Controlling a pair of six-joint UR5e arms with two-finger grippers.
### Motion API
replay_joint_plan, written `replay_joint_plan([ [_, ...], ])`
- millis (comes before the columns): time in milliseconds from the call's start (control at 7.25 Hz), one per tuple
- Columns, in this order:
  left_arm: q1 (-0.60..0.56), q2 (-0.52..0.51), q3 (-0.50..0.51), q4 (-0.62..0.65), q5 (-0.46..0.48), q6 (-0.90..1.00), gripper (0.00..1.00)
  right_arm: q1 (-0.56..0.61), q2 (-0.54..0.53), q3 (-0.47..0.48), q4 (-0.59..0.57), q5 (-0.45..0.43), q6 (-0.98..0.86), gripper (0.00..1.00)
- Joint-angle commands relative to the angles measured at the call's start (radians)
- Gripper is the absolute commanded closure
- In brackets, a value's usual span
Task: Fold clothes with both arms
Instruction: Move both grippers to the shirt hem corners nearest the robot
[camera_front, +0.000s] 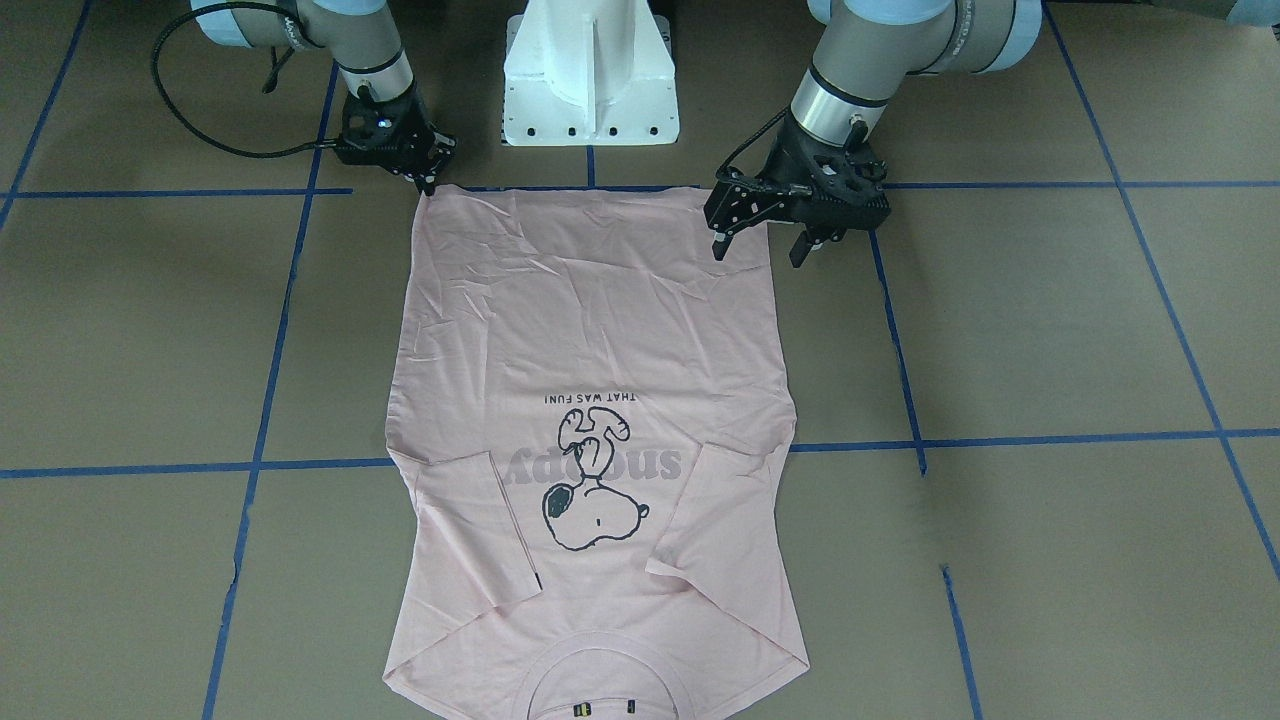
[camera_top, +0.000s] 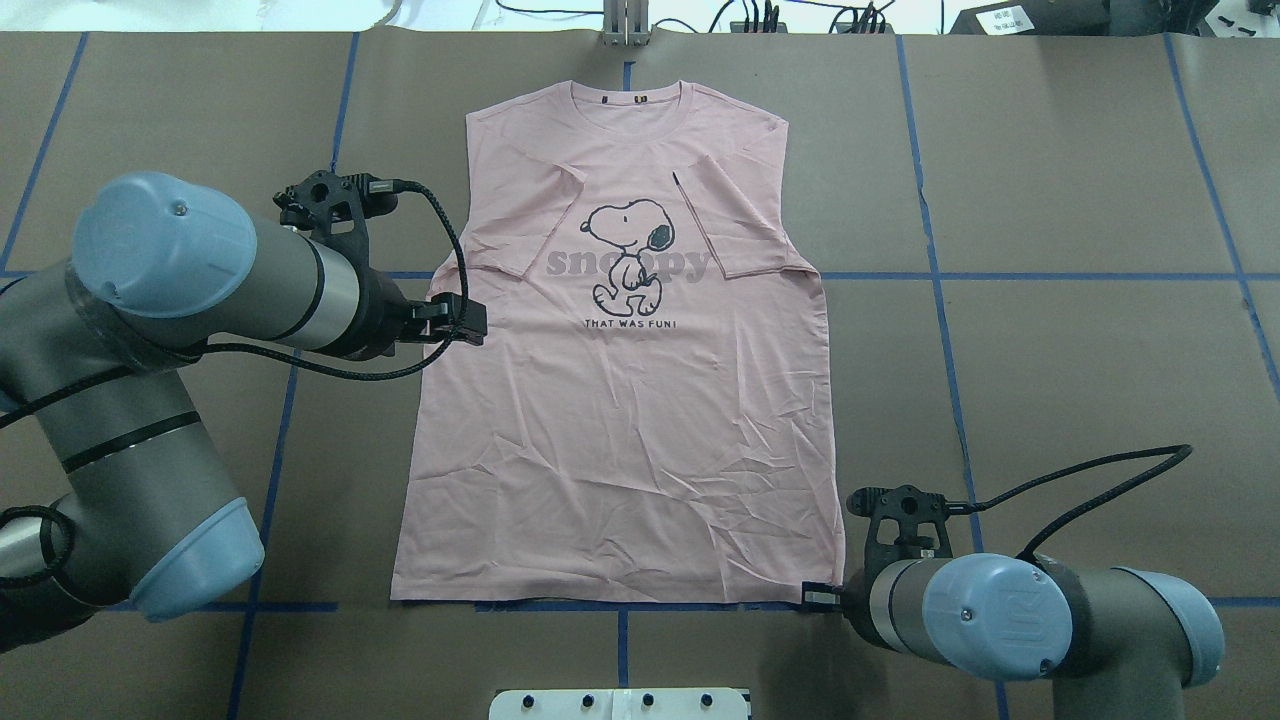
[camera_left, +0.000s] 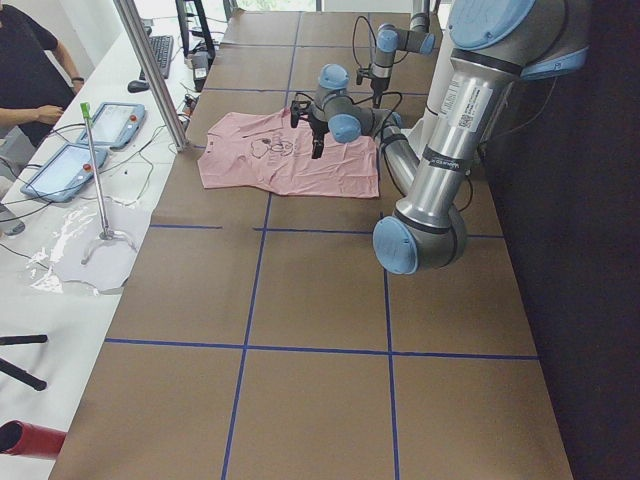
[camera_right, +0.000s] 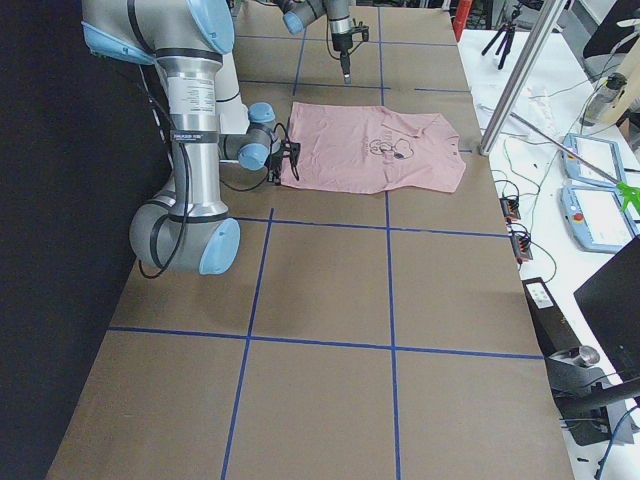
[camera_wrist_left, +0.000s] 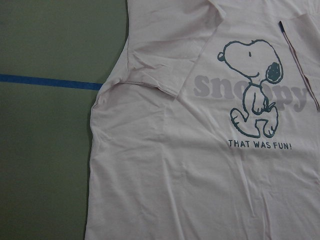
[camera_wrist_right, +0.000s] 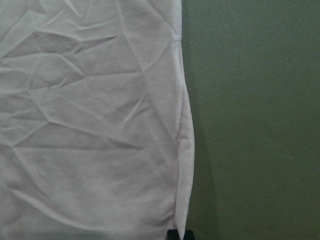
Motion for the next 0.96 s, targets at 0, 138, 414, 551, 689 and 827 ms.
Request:
replay_joint_plan([
  [0,0.05,0.015,-0.002,0.004,0.004,-0.149,0.0,0.004,-0.004,0.037,0.0,0.006,0.001,1.0],
  [138,0.126,0.052,-0.008,0.002,0.025,-0.291,0.0,0.008,-0.003,0.046,0.0,0.007,0.001,1.0],
  [414,0.294,0.105,-0.017,0.013,0.181,-0.449,0.0,0.021,0.005,0.048,0.002,0.008,0.001,1.0],
  [551,0.334,0.142,-0.016,0.014,0.218,-0.494,0.0,0.022,0.008,0.048,0.002,0.008,0.001,1.0],
  [689,0.357,0.167,-0.017,0.014,0.234,-0.523,0.0,0.024,0.01,0.046,0.002,0.011,0.001,1.0],
  [827,0.378,0.182,-0.017,0.014,0.24,-0.543,0.0,0.024,0.01,0.046,0.003,0.013,-0.001,1.0],
])
